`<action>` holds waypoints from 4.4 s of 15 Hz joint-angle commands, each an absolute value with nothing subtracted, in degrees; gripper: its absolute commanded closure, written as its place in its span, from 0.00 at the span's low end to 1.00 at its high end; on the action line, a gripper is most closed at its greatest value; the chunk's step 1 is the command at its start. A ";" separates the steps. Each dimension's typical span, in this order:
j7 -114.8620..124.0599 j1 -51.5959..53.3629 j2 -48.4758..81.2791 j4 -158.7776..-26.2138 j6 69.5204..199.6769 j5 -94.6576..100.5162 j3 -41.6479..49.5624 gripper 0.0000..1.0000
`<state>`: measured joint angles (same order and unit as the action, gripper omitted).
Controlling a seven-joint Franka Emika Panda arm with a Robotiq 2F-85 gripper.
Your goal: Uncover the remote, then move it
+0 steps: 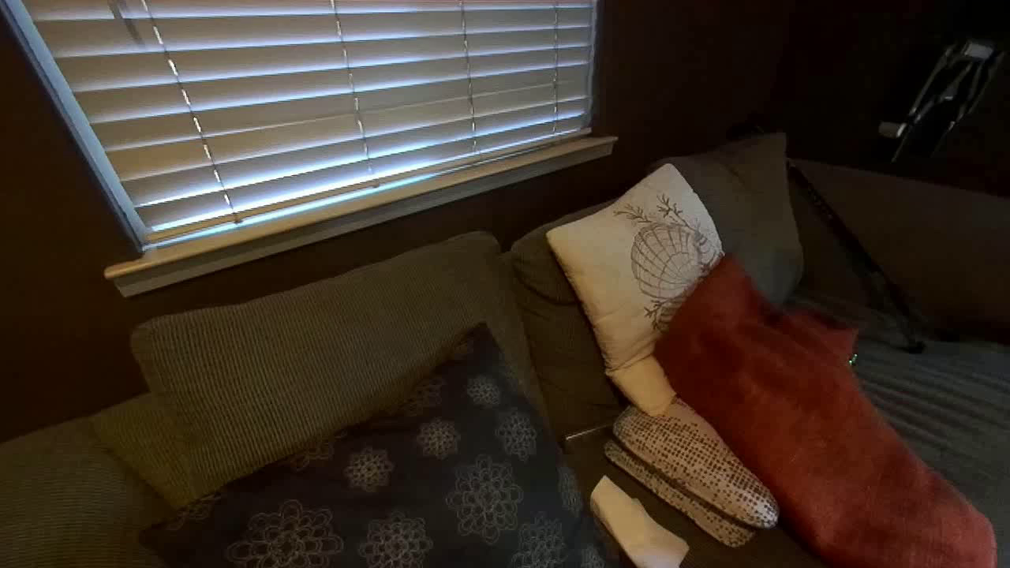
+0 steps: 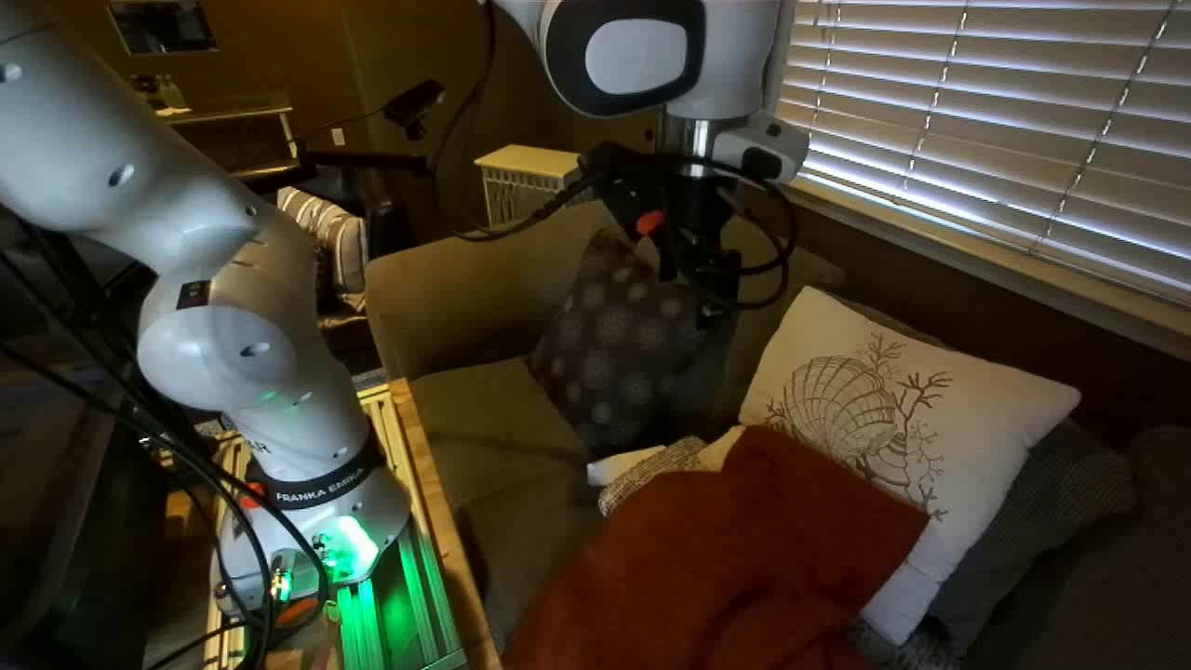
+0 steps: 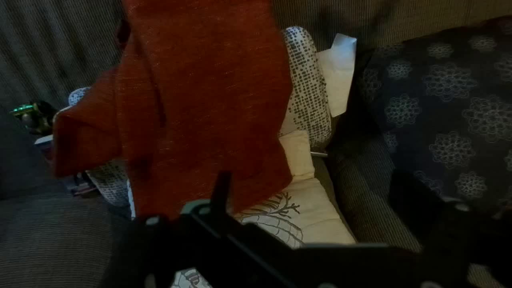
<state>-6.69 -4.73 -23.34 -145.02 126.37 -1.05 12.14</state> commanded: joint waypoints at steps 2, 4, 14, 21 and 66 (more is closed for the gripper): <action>-7.06 -5.71 -23.26 -144.94 126.24 -1.53 11.20 0.00; -7.06 -5.71 -23.26 -144.94 126.24 -1.53 11.20 0.00; 10.90 -6.28 -1.49 -140.17 144.91 -0.23 7.09 0.00; 19.50 -4.93 15.79 -131.96 152.83 -1.21 7.99 0.00; 22.01 0.53 45.44 -101.00 123.57 12.01 18.51 0.98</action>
<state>23.43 -0.98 47.32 -98.44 126.44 5.98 15.29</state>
